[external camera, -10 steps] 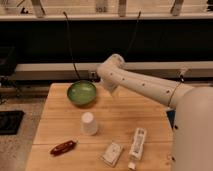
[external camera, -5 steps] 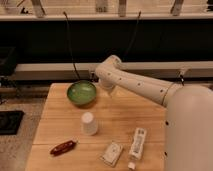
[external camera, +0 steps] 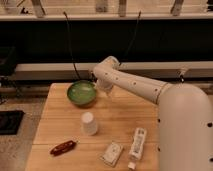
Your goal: Pick up the ceramic bowl
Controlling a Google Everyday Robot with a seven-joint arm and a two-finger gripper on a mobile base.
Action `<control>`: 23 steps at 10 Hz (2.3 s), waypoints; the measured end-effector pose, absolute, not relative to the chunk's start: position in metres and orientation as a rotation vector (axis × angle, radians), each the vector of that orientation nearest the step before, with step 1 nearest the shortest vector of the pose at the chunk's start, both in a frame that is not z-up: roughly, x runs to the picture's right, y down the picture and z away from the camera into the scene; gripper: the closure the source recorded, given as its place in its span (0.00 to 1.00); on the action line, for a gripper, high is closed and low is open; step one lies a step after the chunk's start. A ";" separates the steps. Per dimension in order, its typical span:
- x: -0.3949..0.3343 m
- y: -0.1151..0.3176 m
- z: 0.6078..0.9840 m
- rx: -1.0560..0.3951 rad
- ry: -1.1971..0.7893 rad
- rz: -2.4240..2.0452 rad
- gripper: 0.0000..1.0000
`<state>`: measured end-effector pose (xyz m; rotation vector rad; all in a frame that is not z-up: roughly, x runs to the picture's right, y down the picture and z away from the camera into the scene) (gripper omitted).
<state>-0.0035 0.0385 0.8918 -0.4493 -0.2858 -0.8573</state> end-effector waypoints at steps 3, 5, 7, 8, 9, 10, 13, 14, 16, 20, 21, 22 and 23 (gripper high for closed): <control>-0.006 0.044 0.900 -0.472 -0.305 -0.890 0.20; -0.022 0.051 0.910 -0.482 -0.335 -0.923 0.20; -0.022 0.056 0.915 -0.503 -0.339 -0.942 0.20; -0.030 0.058 0.919 -0.508 -0.350 -0.957 0.20; -0.035 0.060 0.920 -0.516 -0.360 -0.964 0.20; -0.039 0.060 0.922 -0.523 -0.360 -0.974 0.20; -0.047 0.063 0.927 -0.541 -0.375 -0.996 0.20; -0.045 0.066 0.930 -0.544 -0.375 -0.998 0.20; -0.050 0.069 0.932 -0.540 -0.383 -1.007 0.20; -0.048 0.075 0.938 -0.540 -0.388 -1.020 0.38; -0.050 0.078 0.940 -0.540 -0.391 -1.027 0.47; -0.050 0.078 0.941 -0.539 -0.391 -1.031 0.56; -0.052 0.078 0.941 -0.535 -0.394 -1.034 0.64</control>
